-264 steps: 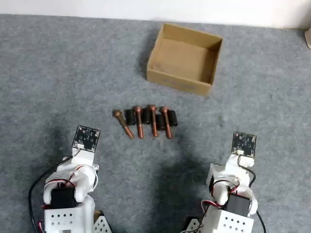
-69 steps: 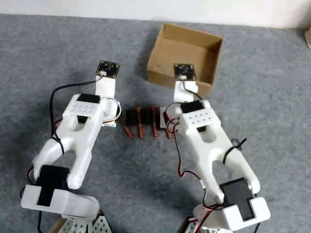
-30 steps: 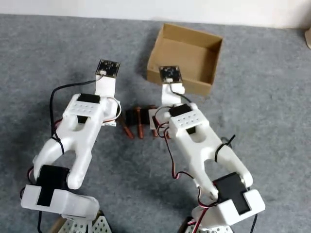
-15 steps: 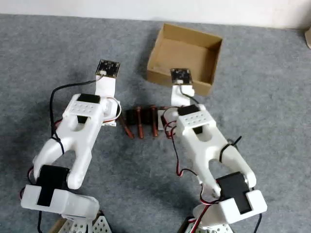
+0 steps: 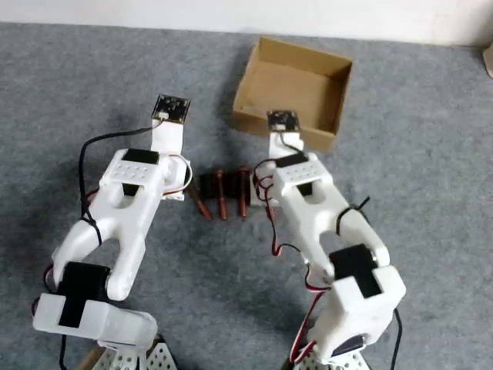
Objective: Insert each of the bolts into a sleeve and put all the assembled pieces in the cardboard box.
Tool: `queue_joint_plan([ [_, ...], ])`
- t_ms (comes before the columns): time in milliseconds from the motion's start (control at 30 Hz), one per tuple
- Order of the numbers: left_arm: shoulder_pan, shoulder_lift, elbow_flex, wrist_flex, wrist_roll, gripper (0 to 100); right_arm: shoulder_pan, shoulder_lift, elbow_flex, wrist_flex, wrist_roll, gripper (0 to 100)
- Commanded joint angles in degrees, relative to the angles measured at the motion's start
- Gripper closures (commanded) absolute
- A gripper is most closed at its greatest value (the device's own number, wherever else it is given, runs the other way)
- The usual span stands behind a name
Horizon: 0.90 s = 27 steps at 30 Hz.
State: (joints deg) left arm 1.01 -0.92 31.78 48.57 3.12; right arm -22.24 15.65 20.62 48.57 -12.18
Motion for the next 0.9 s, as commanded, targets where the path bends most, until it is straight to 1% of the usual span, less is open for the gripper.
queue_joint_plan([
  [0,-0.7,-0.2,0.0,-0.4,0.5,99,2.3,1.5,-2.2,-0.2,-0.4,81.7],
  [167,-0.7,-0.2,0.0,-0.4,0.5,99,2.3,1.6,-2.2,-0.1,-0.4,82.7],
  [233,-0.7,-0.2,0.0,-0.4,0.5,99,2.3,1.6,-2.2,-0.1,-0.4,88.9],
  [300,-0.8,-0.2,0.0,-0.4,0.5,99,2.3,1.6,-2.2,-0.1,-0.4,99.5],
  [367,-0.8,-0.2,0.0,-0.4,0.5,99,2.3,1.5,-2.1,0.0,-0.4,98.1],
  [400,-0.8,-0.2,0.0,-0.4,0.5,99,2.3,1.5,-2.2,0.7,-0.4,99.3],
  [567,-0.8,-0.2,0.0,-0.5,0.5,99,2.3,0.0,-2.5,7.6,-0.4,99.4],
  [733,-0.7,-0.2,0.0,-0.6,0.5,99,2.4,-10.2,-1.0,8.1,-0.3,99.4],
  [867,-0.9,-0.2,0.0,-0.7,0.5,99,3.4,-20.5,5.4,8.0,0.1,99.4],
])
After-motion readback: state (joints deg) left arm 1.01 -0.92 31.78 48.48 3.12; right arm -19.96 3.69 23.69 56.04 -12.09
